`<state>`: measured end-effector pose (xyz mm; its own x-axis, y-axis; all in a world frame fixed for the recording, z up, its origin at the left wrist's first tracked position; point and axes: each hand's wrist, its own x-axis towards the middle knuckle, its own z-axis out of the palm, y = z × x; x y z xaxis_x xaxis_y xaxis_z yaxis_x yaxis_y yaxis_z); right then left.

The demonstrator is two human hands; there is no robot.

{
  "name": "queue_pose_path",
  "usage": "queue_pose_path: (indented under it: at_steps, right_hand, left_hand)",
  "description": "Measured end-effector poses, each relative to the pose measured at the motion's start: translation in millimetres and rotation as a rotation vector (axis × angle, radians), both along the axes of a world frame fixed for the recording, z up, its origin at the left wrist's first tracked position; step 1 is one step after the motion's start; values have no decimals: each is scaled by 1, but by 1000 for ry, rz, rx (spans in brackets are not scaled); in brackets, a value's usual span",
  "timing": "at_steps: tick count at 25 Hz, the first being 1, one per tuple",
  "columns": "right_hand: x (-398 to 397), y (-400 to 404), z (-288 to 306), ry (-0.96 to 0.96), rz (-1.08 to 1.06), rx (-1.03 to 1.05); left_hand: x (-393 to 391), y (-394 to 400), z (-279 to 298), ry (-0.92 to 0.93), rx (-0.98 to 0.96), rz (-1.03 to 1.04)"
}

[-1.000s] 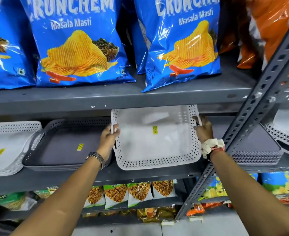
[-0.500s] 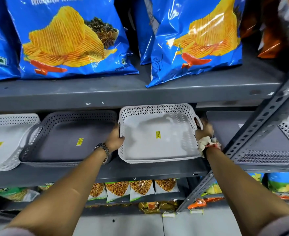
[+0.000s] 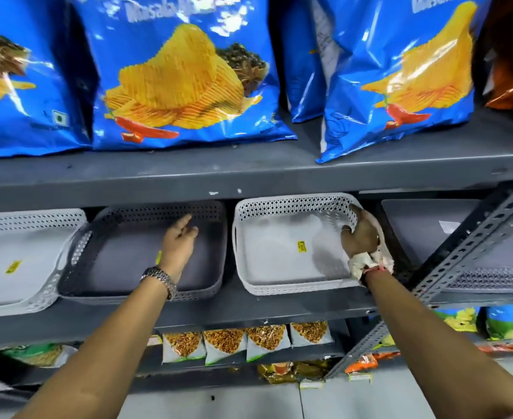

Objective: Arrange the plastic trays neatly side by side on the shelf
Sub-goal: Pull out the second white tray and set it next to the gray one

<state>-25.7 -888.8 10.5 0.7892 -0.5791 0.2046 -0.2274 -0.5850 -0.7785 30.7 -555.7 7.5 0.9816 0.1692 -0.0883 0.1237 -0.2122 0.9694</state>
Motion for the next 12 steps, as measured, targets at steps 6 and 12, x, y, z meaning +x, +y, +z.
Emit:
queue_pose_path:
  at_steps: [6,12]
  right_hand:
    - [3,107,-4,62,117,-5]
    - [14,206,-27,400,196,-10]
  left_hand:
    - [-3,151,-19,1,286,236]
    - [11,251,-35,154,645,101]
